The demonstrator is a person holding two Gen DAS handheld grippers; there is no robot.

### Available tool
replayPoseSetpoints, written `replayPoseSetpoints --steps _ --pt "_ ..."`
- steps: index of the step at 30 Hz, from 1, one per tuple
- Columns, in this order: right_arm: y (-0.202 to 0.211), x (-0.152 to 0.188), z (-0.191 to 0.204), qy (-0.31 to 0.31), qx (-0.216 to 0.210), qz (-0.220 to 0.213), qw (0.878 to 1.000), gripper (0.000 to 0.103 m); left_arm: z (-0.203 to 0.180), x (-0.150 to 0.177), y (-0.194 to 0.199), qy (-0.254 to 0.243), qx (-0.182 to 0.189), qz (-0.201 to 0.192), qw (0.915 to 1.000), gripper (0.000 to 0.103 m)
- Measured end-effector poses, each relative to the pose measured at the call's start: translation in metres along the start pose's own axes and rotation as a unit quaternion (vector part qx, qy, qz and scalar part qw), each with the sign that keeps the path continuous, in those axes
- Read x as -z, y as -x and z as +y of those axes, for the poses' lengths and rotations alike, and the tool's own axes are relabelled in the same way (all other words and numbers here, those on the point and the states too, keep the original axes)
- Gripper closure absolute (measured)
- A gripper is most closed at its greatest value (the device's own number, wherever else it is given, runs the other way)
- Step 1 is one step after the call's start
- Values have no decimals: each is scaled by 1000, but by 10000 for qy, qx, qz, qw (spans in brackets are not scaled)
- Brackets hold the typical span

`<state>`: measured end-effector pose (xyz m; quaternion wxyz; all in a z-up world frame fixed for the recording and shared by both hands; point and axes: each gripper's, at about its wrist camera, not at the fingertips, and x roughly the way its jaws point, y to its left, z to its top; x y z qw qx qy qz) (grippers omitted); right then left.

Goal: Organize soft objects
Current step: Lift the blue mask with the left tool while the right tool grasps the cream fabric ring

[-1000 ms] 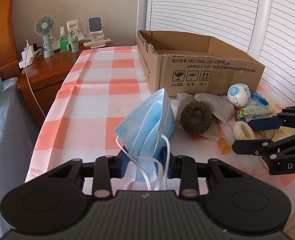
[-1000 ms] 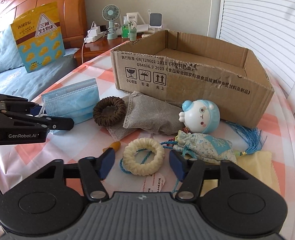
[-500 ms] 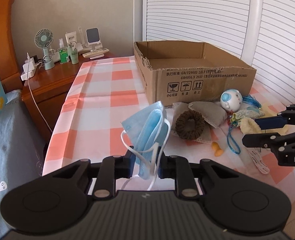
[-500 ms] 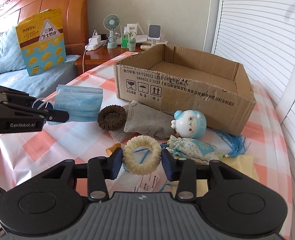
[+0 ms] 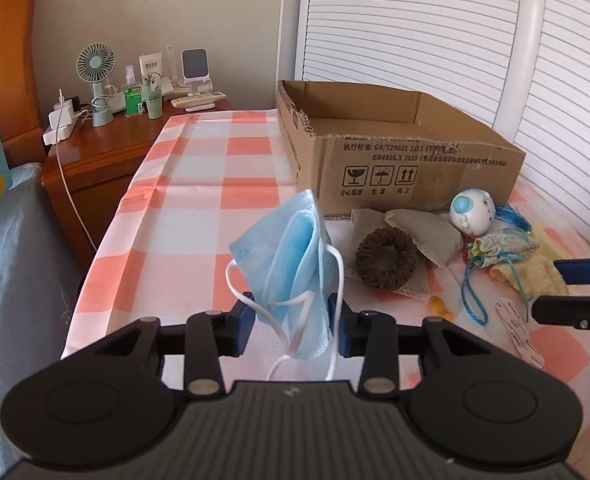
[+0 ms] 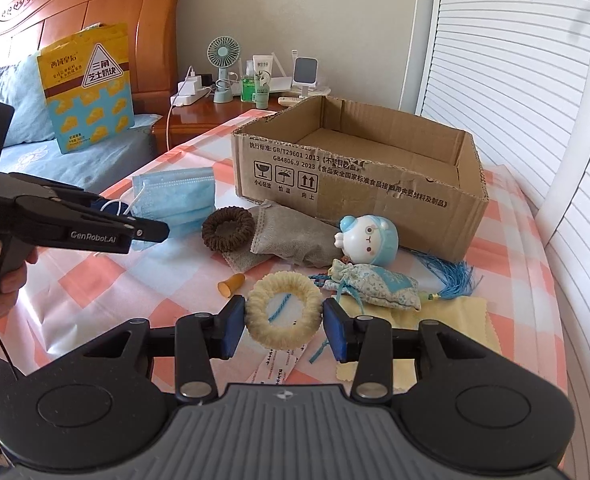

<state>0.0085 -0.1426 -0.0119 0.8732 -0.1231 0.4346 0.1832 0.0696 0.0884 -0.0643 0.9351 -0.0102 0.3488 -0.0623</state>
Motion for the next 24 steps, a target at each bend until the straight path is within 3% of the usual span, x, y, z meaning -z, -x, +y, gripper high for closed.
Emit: replayPoseSetpoints --steps 2,7,9,10,11,16,24 --pt "-1 0 -1 -4 0 14 10000 55 2 -1 -4 90 4 -69 9999 40" --pt "-8 -2 -1 -49 -10 71 10000 55 6 -7 -10 145 11 -299 9994 40" --pt "-12 -3 1 -29 -32 103 9999 55 8 -11 -16 175 33 -307 9994 49" --pt "-13 -4 2 -15 -33 107 9999 55 9 -12 -18 198 63 -290 9994 63" --pt "-14 -4 2 -3 -39 111 9999 55 10 -13 -21 227 73 -271 9993 70" --pt "-16 -7 3 24 -36 105 9999 55 13 -15 -27 239 162 -225 9993 90" --pt "-11 -7 3 41 5 56 10000 55 12 -18 -13 25 127 -321 9994 99"
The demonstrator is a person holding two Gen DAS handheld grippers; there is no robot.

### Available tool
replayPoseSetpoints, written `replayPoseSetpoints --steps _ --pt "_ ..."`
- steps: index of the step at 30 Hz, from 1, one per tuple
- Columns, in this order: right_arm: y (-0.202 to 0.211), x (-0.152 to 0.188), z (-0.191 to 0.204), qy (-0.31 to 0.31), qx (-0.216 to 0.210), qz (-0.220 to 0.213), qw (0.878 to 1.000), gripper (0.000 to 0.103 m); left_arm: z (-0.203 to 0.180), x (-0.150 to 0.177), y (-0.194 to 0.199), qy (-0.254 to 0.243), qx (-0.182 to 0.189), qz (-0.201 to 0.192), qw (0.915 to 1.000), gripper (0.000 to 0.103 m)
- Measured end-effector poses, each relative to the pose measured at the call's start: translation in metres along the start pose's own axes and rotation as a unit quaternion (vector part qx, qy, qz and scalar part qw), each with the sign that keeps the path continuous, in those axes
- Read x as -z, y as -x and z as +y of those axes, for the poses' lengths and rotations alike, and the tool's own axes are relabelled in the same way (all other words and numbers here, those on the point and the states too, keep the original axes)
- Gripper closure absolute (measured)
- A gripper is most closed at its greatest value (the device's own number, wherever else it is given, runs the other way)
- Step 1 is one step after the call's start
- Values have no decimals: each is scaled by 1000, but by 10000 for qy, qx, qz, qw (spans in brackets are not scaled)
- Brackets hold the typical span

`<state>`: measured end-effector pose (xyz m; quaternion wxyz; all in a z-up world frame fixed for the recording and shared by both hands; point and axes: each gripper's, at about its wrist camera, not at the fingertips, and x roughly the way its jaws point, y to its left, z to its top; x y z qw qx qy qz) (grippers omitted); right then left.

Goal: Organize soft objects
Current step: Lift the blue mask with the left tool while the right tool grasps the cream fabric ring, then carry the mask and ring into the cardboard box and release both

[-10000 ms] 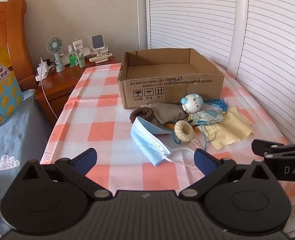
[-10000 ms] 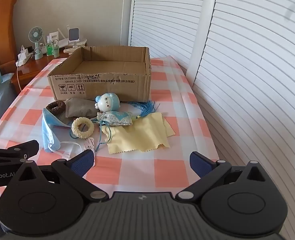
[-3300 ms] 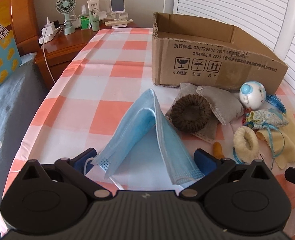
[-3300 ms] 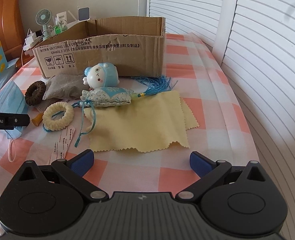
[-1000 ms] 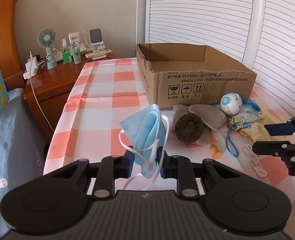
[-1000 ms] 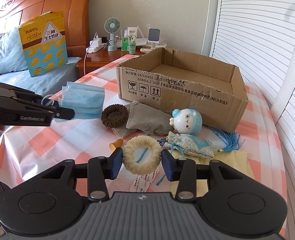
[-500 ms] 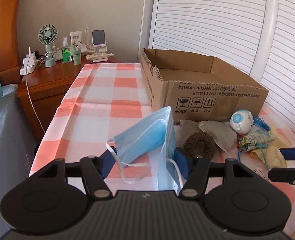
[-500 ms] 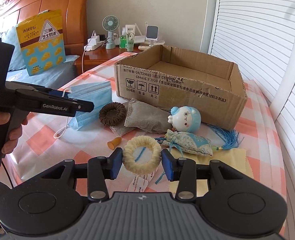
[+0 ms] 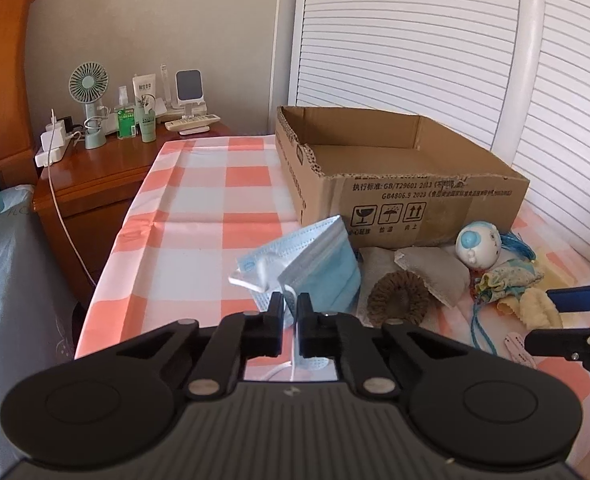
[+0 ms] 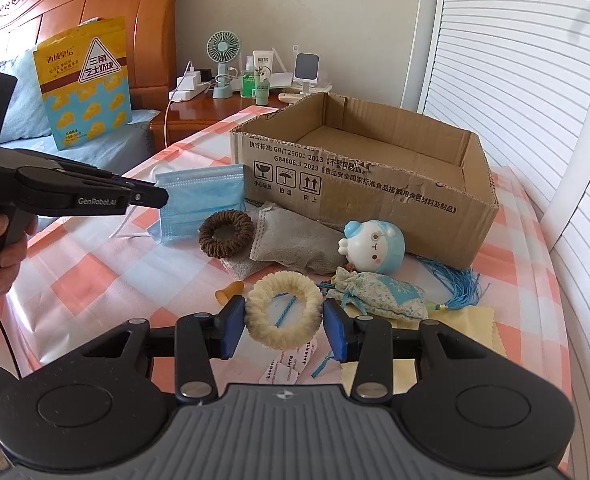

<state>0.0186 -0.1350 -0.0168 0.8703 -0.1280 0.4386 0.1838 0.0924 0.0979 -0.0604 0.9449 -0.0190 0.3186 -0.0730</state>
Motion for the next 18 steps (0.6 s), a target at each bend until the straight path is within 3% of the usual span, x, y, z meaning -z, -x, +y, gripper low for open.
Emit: replayPoseSetpoints --steps 6,9,12,17,18 --pt "8 0 0 -6 11 -104 9999 55 -1 -7 17 -254 -44 -36 9997 101" --pt "11 1 1 -14 -2 -145 9999 55 -1 -10 23 -361 -65 -90 9993 96" --pt "13 2 0 -23 0 -160 9999 55 2 -11 20 -213 -20 137 9997 74" --pt "13 1 -2 -54 24 -145 9999 54 0 -15 23 -348 11 171 9992 18" --pt "13 1 -3 -51 26 -132 9999 54 -1 -18 24 -421 14 126 9990 14"
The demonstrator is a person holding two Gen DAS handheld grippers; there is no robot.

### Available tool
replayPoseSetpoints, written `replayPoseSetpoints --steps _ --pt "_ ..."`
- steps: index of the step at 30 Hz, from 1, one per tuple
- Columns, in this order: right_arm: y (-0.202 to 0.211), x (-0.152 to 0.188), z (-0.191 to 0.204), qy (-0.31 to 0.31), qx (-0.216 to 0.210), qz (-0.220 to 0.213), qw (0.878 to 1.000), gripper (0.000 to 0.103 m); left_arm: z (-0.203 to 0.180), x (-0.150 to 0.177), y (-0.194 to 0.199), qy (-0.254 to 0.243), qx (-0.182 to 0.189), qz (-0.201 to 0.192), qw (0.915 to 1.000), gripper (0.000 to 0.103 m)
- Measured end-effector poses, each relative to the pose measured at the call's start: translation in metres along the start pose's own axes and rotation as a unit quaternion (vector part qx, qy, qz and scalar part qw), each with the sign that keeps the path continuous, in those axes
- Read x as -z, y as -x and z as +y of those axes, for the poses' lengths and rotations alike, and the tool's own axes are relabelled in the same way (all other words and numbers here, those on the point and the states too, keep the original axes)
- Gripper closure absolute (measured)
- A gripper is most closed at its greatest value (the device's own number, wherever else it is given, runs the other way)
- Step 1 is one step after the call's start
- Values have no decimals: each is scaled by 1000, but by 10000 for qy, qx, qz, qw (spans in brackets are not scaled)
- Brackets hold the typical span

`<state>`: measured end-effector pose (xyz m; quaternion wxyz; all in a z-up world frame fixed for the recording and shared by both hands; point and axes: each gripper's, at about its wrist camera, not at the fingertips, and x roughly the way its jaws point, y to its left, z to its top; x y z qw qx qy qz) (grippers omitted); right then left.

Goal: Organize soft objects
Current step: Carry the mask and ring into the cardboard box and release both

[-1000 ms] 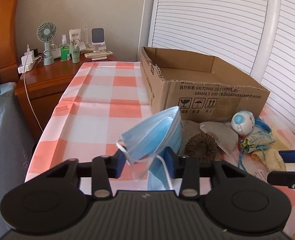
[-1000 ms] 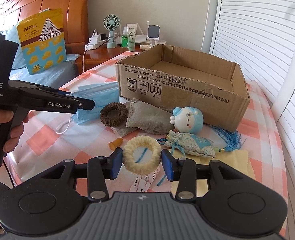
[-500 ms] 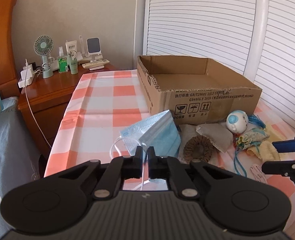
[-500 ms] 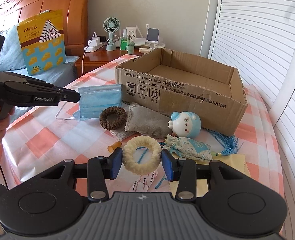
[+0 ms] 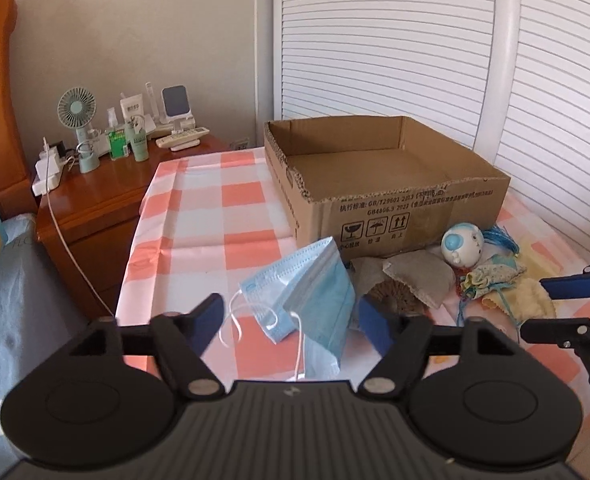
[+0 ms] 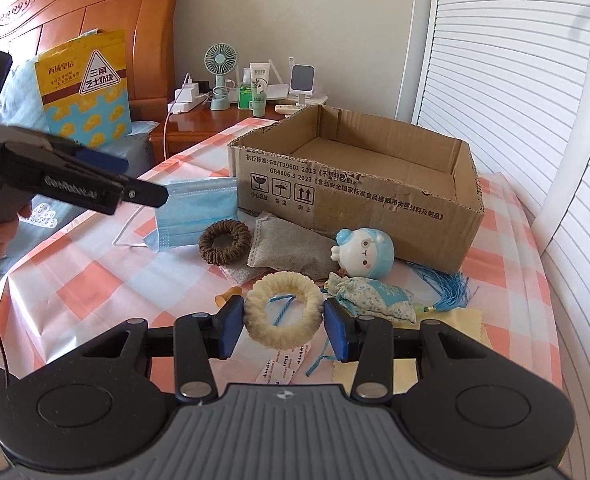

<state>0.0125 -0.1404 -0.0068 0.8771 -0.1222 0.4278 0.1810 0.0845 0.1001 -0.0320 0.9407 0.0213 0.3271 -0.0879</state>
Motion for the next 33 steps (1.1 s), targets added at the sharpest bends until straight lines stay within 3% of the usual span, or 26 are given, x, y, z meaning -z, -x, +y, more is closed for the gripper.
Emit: replayPoseSetpoints --steps 3,5,8,12,16,21,25,29,33 --pt "-4 -1 -2 -5 12 37 10000 54 0 -13 1 -309 177 -51 9994 12" --pt "-7 -2 -4 -25 18 56 10000 54 -1 -25 -7 -696 431 169 9965 12" --pt "-11 -4 -8 -98 35 79 9999 54 2 -39 -28 -1223 910 725 9856 12" --pt "-19 -7 -14 -200 40 117 9997 54 3 -50 -58 -1922 944 1172 9698 12" --pt "-25 -10 -19 -219 50 179 9996 54 4 -52 -84 -2188 1243 1593 9546 14" --pt "-31 -13 -20 -215 42 227 9995 54 -2 -46 -103 -2655 1441 1919 9338 34" --pt "-33 -13 -17 -133 26 260 9996 54 0 -46 -106 -2556 1617 2009 9317 75" --pt "-31 -13 -15 -107 23 244 9996 54 -2 -46 -101 -2534 1651 1980 9324 85" --pt "-26 -15 -13 -64 43 201 9998 54 -2 -46 -93 -2503 1610 1892 9358 89"
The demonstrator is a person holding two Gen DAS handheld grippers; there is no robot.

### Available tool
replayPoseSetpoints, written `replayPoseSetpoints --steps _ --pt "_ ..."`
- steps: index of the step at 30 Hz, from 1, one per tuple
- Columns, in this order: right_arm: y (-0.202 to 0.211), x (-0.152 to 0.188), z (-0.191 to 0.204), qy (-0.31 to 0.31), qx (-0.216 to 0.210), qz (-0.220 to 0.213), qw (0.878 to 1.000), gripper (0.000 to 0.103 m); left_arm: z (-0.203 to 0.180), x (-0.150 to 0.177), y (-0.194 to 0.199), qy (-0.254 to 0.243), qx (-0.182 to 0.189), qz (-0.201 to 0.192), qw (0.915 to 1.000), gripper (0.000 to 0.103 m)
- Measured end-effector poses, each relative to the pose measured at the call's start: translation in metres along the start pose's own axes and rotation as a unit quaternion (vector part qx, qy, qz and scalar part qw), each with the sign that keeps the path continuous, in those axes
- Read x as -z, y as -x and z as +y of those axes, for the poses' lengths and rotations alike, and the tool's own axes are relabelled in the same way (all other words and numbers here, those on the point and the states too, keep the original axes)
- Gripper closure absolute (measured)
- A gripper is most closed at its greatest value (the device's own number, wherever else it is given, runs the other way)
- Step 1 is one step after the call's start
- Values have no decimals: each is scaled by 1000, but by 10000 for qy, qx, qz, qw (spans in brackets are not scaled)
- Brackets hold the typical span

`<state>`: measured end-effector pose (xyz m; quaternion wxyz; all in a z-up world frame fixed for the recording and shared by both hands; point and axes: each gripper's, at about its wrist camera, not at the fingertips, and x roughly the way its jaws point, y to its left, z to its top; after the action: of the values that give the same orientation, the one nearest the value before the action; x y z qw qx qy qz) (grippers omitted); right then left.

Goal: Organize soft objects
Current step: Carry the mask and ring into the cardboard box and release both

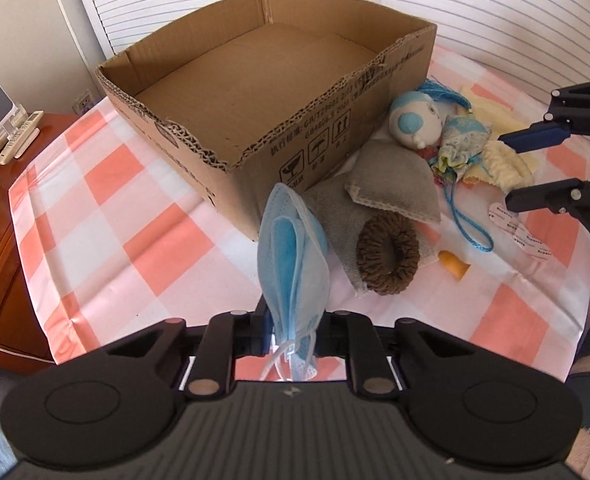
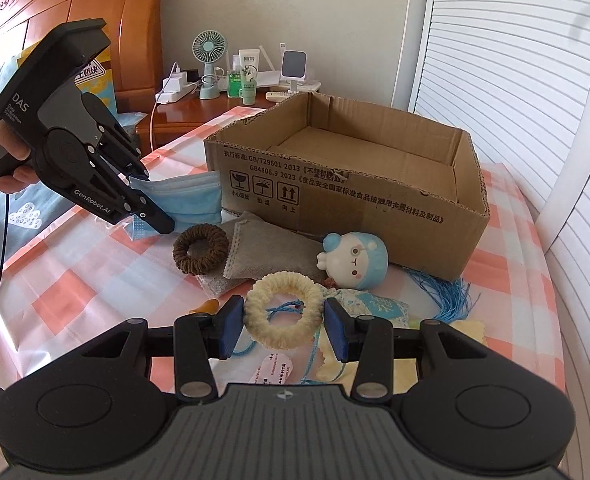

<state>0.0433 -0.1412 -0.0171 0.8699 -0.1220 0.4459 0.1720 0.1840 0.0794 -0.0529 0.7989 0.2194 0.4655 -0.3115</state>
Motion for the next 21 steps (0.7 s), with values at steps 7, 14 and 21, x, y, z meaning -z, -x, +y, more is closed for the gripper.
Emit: replayPoseSetpoints --steps 7,14,21 --pt "10 -3 3 79 15 -89 9999 54 -5 6 20 116 -85 -176 9997 91" --pt "22 -13 2 205 65 -244 9995 54 -8 8 52 284 -188 -432 9985 91" --pt "32 -42 -13 263 229 -615 9975 54 -8 -27 84 259 -240 -987 9945 91"
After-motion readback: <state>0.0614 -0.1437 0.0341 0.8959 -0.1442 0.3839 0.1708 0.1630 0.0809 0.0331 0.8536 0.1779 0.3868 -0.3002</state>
